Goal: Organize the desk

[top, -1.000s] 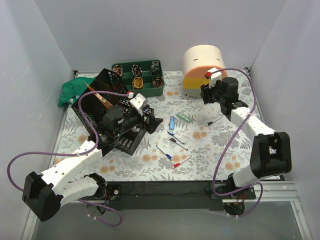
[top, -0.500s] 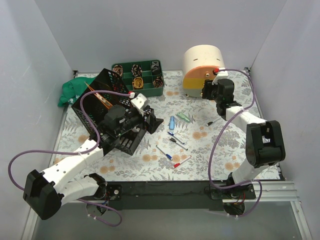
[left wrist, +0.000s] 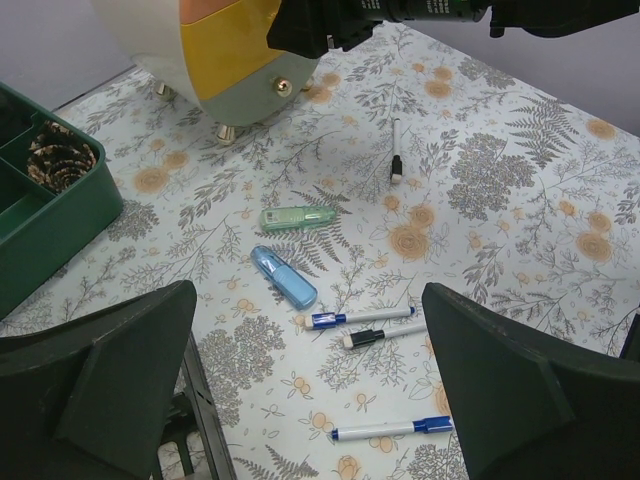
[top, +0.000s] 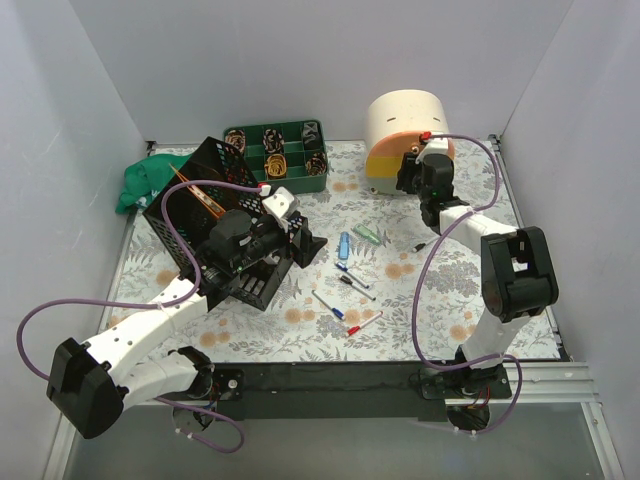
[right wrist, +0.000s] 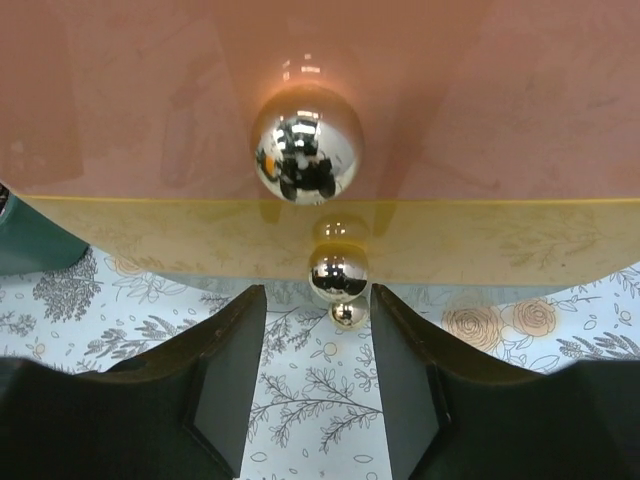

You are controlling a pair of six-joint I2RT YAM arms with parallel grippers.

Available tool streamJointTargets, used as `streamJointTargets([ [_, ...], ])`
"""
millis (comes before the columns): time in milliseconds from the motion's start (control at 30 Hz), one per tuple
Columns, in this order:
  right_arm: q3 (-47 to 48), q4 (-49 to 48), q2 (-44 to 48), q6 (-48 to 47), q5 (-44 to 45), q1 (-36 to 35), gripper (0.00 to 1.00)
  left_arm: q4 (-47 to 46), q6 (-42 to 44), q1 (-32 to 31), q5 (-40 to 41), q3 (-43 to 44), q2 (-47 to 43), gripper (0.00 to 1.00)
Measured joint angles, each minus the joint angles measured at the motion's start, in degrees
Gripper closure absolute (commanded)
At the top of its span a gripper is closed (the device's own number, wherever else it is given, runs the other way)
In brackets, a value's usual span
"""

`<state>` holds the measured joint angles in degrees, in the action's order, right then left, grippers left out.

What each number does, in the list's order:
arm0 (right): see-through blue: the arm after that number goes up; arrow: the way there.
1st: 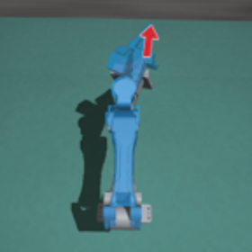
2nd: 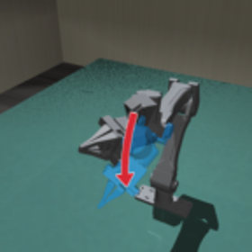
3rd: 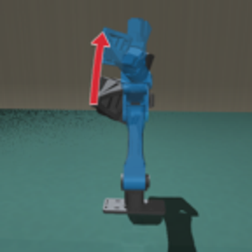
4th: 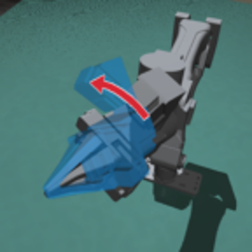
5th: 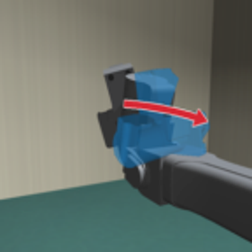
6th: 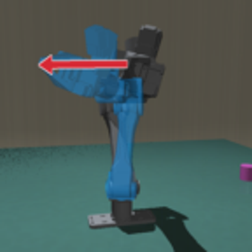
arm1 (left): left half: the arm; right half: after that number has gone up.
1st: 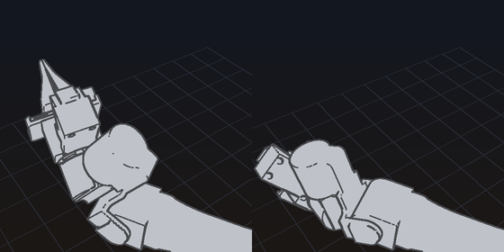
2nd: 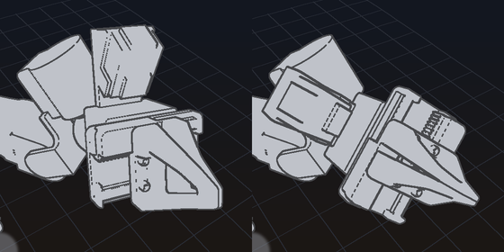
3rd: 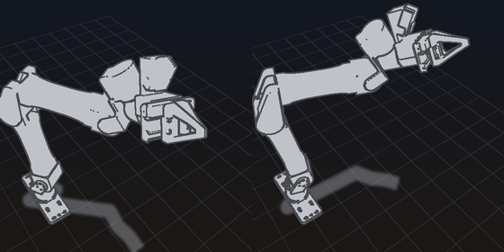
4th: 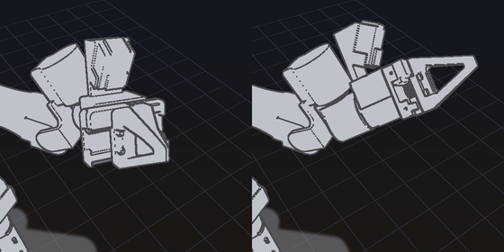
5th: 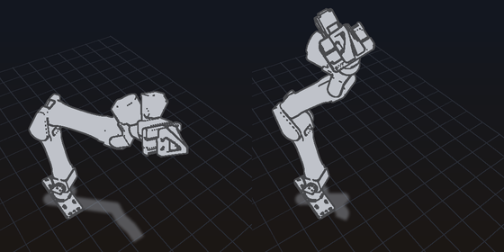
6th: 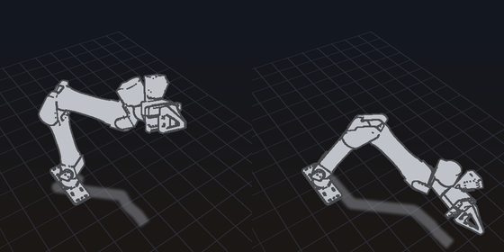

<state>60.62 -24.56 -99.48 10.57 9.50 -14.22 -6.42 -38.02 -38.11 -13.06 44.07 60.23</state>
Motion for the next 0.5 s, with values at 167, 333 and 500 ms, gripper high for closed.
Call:
streamJointTargets([
  [167, 1.2, -0.2, -0.3, 0.0, 1.0, -0.1, 0.54, 0.0, 0.1, 0.0, 0.0, 0.0, 0.0, 0.02],
  [333, 1.6, -0.7, -1.2, -0.1, 1.3, 0.0, 0.7, 0.0, 0.1, 0.0, 0.0, 0.0, 0.0, 0.02],
  [500, 1.8, -1.0, -1.6, 0.0, 0.8, 0.1, 0.81, 0.0, 0.1, 0.0, 0.0, 0.0, 0.0, 0.02],
])
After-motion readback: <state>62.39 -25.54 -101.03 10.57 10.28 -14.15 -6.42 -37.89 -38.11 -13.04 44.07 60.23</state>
